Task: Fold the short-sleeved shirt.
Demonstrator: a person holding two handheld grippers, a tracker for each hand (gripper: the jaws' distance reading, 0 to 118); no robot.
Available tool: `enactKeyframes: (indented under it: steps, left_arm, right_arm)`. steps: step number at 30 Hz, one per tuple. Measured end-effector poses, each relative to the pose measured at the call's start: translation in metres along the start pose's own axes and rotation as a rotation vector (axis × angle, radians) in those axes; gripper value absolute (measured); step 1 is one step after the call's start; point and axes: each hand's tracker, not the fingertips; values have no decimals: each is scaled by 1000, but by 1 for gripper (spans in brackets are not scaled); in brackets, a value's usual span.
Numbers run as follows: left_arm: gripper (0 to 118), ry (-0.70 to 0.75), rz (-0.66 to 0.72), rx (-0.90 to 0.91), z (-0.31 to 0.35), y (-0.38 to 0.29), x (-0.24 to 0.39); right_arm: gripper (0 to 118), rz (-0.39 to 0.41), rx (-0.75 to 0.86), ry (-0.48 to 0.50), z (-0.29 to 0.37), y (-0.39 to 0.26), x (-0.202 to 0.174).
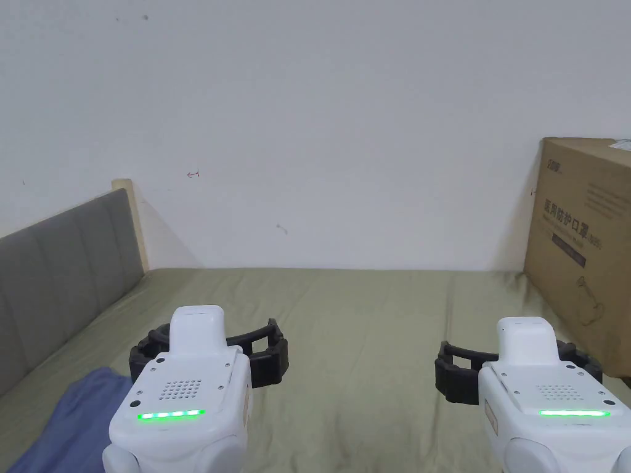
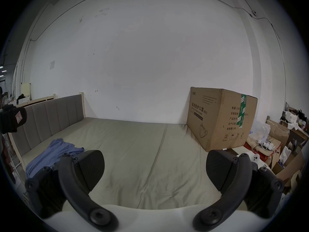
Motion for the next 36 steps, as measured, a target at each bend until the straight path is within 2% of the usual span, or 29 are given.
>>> enactKeyframes:
  steps: [10,18,20,25,27,30,31,32,33,34,35,36]
  left_arm:
    - [118,-19,-25,19,1,0,6]
    - [118,-28,-18,20,0,0,7]
    - [118,-16,-27,30,-1,0,8]
    - [118,-16,1,25,-3,2,5]
    - [118,-23,5,13,-5,2,3]
    - [118,-53,-28,26,-2,0,4]
    - [112,-60,-52,63,1,-1,6]
    - [97,-47,-87,95,5,-2,9]
    - [67,-28,-134,119,7,-4,13]
    - [8,-12,-168,129,7,-5,16]
    - [0,-13,-164,129,7,-6,17]
    - [0,-32,-131,126,8,-4,16]
  right_arm:
    - [118,12,-16,-19,-3,1,1]
    - [118,-19,-10,-33,-5,4,7]
    - [118,-32,-20,1,-6,5,10]
    - [118,-28,-2,5,-5,5,8]
    - [118,-54,6,19,-5,5,8]
    - [118,-60,-17,45,-3,5,6]
    - [116,-57,-15,45,-1,4,5]
    - [114,-45,-5,49,1,3,3]
    - [107,-23,7,48,3,2,0]
    - [76,5,26,47,4,2,-2]
    - [29,23,41,41,6,1,-4]
    - [0,21,49,15,5,1,-5]
